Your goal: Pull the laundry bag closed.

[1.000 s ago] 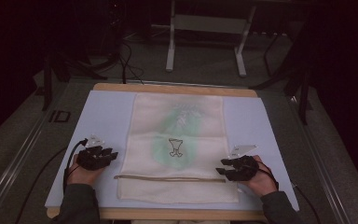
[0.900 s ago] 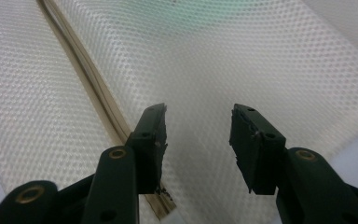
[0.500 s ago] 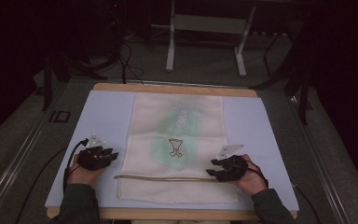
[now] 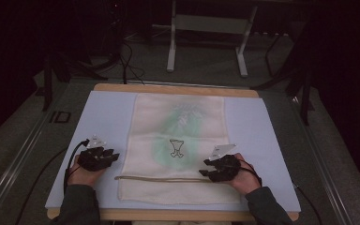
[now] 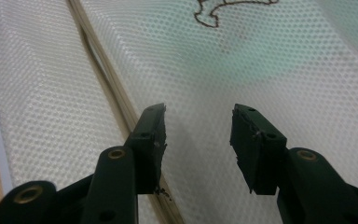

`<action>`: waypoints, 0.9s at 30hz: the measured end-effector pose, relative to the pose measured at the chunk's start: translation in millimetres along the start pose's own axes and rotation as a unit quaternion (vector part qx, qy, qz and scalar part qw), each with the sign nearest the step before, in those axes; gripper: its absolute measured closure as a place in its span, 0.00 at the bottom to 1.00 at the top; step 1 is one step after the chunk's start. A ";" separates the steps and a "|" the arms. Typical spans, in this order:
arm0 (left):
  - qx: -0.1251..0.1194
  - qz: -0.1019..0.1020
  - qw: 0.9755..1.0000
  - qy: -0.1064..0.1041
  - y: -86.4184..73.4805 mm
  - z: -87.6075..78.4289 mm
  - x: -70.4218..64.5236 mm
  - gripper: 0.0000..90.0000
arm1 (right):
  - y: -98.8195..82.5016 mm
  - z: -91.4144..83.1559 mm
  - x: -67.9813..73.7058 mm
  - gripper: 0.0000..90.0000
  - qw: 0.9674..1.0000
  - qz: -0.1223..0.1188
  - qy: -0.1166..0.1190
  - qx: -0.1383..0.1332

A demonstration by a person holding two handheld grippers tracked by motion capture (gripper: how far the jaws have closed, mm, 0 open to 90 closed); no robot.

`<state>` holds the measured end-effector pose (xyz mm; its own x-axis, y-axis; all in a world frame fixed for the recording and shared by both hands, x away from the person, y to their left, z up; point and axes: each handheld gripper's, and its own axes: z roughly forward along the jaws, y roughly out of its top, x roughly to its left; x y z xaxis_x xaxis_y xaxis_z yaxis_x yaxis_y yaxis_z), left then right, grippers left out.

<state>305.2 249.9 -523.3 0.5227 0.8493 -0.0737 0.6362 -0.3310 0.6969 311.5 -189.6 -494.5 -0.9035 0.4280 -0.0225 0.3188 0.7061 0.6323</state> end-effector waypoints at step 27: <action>0.001 0.003 1.000 -0.006 0.1 1.1 0.4 0.73 | 32.9 25.0 22.0 0.60 0.999 -0.044 0.030 0.009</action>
<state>306.0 249.8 -524.0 0.5335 0.8421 -0.0784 0.6339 -0.3368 0.6963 309.2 -142.8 -493.5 -0.9437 0.3294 -0.0300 0.2421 0.7498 0.6157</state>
